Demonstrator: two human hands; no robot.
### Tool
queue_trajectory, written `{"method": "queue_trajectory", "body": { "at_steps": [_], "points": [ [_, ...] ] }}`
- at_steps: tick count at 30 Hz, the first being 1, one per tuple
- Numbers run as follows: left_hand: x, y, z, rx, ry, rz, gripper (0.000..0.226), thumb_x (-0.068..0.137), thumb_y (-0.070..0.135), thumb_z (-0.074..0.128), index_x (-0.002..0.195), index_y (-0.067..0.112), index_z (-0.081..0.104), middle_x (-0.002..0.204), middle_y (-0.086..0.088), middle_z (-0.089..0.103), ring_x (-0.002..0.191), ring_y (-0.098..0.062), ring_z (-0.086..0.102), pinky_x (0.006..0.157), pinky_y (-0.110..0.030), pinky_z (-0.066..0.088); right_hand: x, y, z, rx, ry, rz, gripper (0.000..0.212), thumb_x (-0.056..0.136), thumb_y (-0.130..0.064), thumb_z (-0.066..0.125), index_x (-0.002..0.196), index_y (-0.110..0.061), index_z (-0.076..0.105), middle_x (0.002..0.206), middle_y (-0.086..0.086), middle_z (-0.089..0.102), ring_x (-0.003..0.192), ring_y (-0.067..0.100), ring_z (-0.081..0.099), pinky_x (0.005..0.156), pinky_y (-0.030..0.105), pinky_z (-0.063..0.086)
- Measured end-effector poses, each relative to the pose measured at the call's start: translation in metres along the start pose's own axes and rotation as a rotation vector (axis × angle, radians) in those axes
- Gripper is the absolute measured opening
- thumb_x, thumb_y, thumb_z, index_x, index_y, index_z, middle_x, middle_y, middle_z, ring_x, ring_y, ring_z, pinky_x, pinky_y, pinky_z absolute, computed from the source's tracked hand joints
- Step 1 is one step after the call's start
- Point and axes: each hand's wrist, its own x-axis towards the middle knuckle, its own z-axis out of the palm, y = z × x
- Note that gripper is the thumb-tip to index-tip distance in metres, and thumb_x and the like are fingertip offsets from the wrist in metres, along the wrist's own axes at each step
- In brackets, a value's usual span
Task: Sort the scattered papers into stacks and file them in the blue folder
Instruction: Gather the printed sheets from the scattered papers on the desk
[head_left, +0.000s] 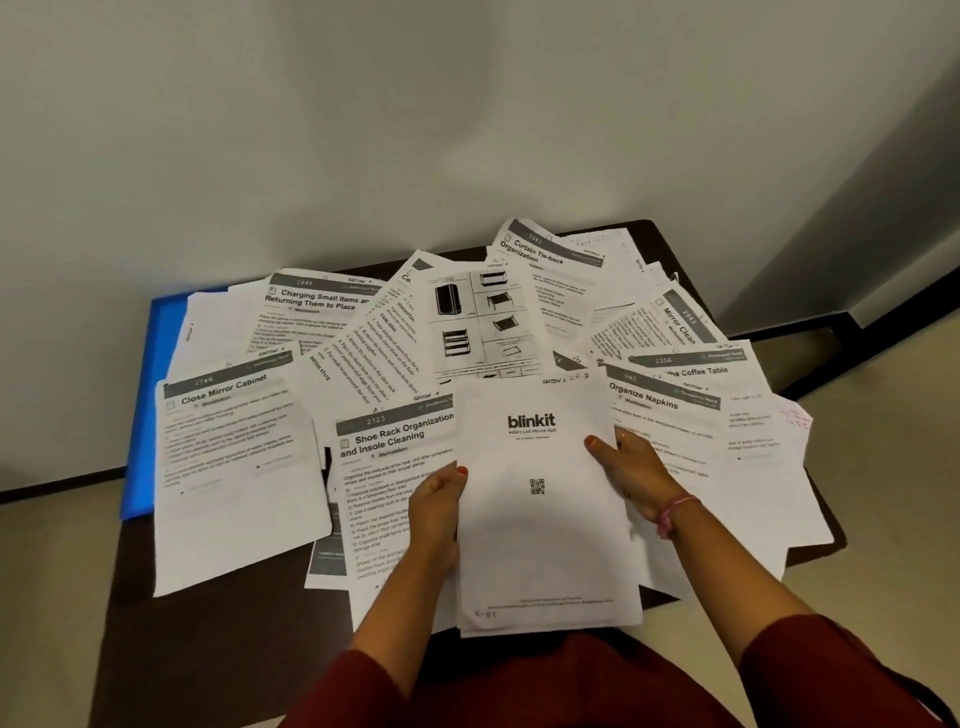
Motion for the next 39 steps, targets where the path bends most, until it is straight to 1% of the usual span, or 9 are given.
{"method": "queue_trajectory", "body": {
  "at_steps": [7, 14, 16, 19, 23, 28, 31, 34, 39],
  "points": [
    [-0.004, 0.014, -0.045, 0.08, 0.107, 0.144, 0.022, 0.088, 0.009, 0.065, 0.108, 0.01, 0.059, 0.101, -0.005, 0.067, 0.096, -0.02, 0.064, 0.093, -0.036, 0.05, -0.001, -0.011, 0.053, -0.048, -0.045, -0.002, 0.028, 0.096, -0.019, 0.055, 0.122, -0.013, 0.06, 0.115, 0.001, 0.067, 0.104, 0.02, 0.064, 0.095, 0.037, 0.05],
    [-0.006, 0.019, -0.106, 0.478, 0.155, 0.273, 0.016, 0.086, 0.019, 0.057, 0.079, 0.005, 0.061, 0.079, -0.004, 0.059, 0.073, -0.02, 0.053, 0.061, -0.027, 0.043, -0.004, -0.021, 0.119, -0.147, -0.066, 0.004, 0.027, 0.094, -0.019, 0.056, 0.118, -0.01, 0.065, 0.108, 0.005, 0.07, 0.098, 0.023, 0.066, 0.091, 0.037, 0.052],
    [-0.003, 0.02, -0.119, 0.625, 0.212, 0.265, 0.023, 0.083, 0.024, 0.059, 0.092, 0.004, 0.064, 0.099, -0.007, 0.055, 0.089, -0.025, 0.055, 0.077, -0.035, 0.051, -0.005, -0.023, 0.136, -0.17, -0.056, -0.002, 0.027, 0.093, -0.019, 0.057, 0.116, -0.009, 0.066, 0.107, 0.005, 0.07, 0.098, 0.022, 0.066, 0.088, 0.033, 0.051],
    [0.001, 0.02, -0.131, 0.746, 0.27, 0.235, 0.029, 0.083, 0.02, 0.063, 0.105, 0.001, 0.063, 0.121, -0.012, 0.045, 0.111, -0.03, 0.044, 0.098, -0.043, 0.044, -0.006, -0.024, 0.157, -0.236, 0.007, 0.01, 0.025, 0.091, -0.018, 0.058, 0.112, -0.007, 0.066, 0.103, 0.004, 0.069, 0.092, 0.02, 0.063, 0.075, 0.023, 0.045],
    [-0.002, 0.026, -0.132, 0.718, 0.237, 0.224, 0.035, 0.084, 0.016, 0.064, 0.115, 0.001, 0.06, 0.128, -0.011, 0.038, 0.118, -0.029, 0.04, 0.101, -0.039, 0.041, -0.005, -0.017, 0.174, -0.406, 0.155, -0.009, 0.019, 0.085, -0.017, 0.058, 0.093, -0.003, 0.067, 0.094, 0.009, 0.064, 0.083, 0.025, 0.059, 0.061, 0.021, 0.044],
    [-0.002, 0.028, -0.131, 0.642, 0.15, 0.211, 0.04, 0.082, 0.016, 0.065, 0.119, 0.003, 0.058, 0.126, -0.011, 0.039, 0.111, -0.029, 0.051, 0.098, -0.044, 0.047, -0.004, -0.008, 0.177, -0.578, 0.227, 0.003, 0.022, 0.084, -0.019, 0.056, 0.093, -0.002, 0.065, 0.112, 0.016, 0.051, 0.104, 0.035, 0.049, 0.084, 0.036, 0.045],
    [0.004, 0.025, -0.132, 0.621, 0.139, 0.211, 0.036, 0.081, 0.015, 0.064, 0.115, 0.005, 0.061, 0.122, -0.011, 0.046, 0.103, -0.028, 0.057, 0.093, -0.045, 0.051, -0.003, -0.006, 0.175, -0.533, 0.232, 0.022, 0.023, 0.077, -0.027, 0.053, 0.08, -0.006, 0.062, 0.103, 0.016, 0.056, 0.092, 0.034, 0.054, 0.075, 0.035, 0.048],
    [0.005, 0.025, -0.135, 0.566, 0.115, 0.199, 0.029, 0.081, 0.015, 0.061, 0.11, 0.011, 0.062, 0.116, -0.01, 0.059, 0.097, -0.024, 0.062, 0.089, -0.045, 0.054, -0.001, -0.006, 0.174, -0.466, 0.238, 0.003, 0.016, 0.072, -0.029, 0.051, 0.069, -0.014, 0.053, 0.093, 0.016, 0.06, 0.075, 0.026, 0.052, 0.065, 0.026, 0.038],
    [-0.004, 0.028, -0.135, 0.414, 0.068, 0.168, 0.024, 0.088, 0.009, 0.058, 0.111, 0.011, 0.061, 0.106, -0.002, 0.066, 0.098, -0.023, 0.064, 0.089, -0.047, 0.054, -0.004, -0.008, 0.173, -0.419, 0.246, -0.001, 0.014, 0.078, -0.022, 0.056, 0.067, -0.014, 0.057, 0.09, 0.02, 0.063, 0.071, 0.028, 0.057, 0.058, 0.023, 0.038]
  ]
}}
